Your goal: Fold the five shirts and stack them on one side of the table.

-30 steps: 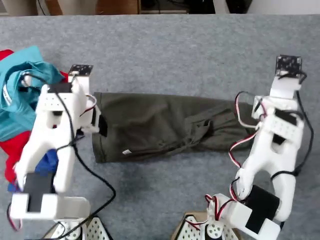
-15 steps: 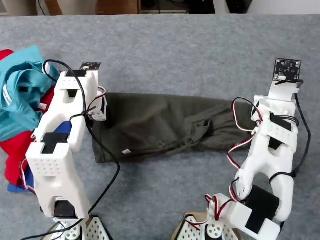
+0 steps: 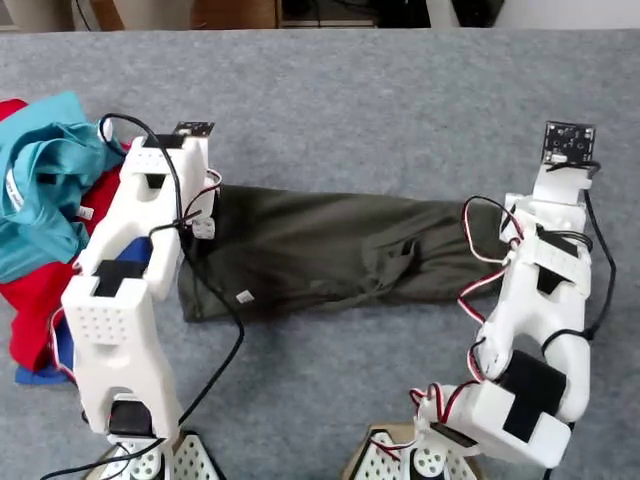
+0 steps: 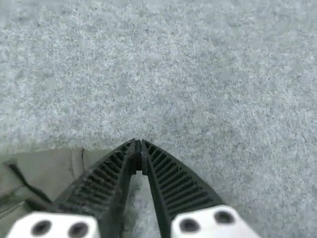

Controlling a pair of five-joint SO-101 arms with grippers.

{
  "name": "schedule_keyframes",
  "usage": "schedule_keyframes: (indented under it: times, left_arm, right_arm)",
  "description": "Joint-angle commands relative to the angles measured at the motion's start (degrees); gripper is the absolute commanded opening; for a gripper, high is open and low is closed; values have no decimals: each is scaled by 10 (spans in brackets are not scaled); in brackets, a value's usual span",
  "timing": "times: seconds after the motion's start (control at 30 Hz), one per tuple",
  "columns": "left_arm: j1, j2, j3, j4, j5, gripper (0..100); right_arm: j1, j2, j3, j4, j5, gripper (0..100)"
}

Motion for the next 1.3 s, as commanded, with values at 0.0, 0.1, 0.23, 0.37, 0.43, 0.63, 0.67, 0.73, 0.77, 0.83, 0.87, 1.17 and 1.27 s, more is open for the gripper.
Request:
schedule_keyframes:
  times: [0.0, 0.1, 0.23, 0.37, 0.43, 0.63, 0.67, 0.73, 0.77, 0.83, 0.87, 1.17, 1.27]
  left_arm:
    - [4, -21, -85, 66, 3, 30]
    - [34, -29, -159, 123, 1, 31]
    - [105, -24, -245, 162, 7, 31]
    - [213, -13, -303, 164, 32, 32]
    - [261, -6, -331, 165, 51, 32]
    - [378, 45, -437, 149, 104, 29]
    - [390, 58, -458, 136, 114, 29]
    - [414, 86, -500, 112, 140, 28]
    - [424, 98, -525, 105, 152, 28]
    - [444, 121, -575, 101, 173, 28]
    - [454, 132, -600, 101, 182, 28]
    - [500, 239, -795, 74, 287, 32]
    - [513, 261, -809, 43, 300, 32]
  right_arm:
    - [28, 5, -43, -13, -6, 5]
    - [65, 29, -61, -50, -32, 5]
    - [123, 87, -102, -115, -71, 5]
    - [167, 158, -178, -119, -104, 5]
    - [185, 190, -214, -118, -116, 5]
    - [220, 225, -259, -106, -127, 5]
    - [220, 222, -261, -92, -131, 5]
    - [220, 215, -266, -69, -136, 5]
    - [220, 213, -270, -60, -138, 5]
    - [220, 212, -276, -52, -139, 5]
    - [220, 212, -276, -52, -139, 5]
    - [218, 212, -276, -51, -139, 5]
    - [217, 212, -276, -51, -139, 5]
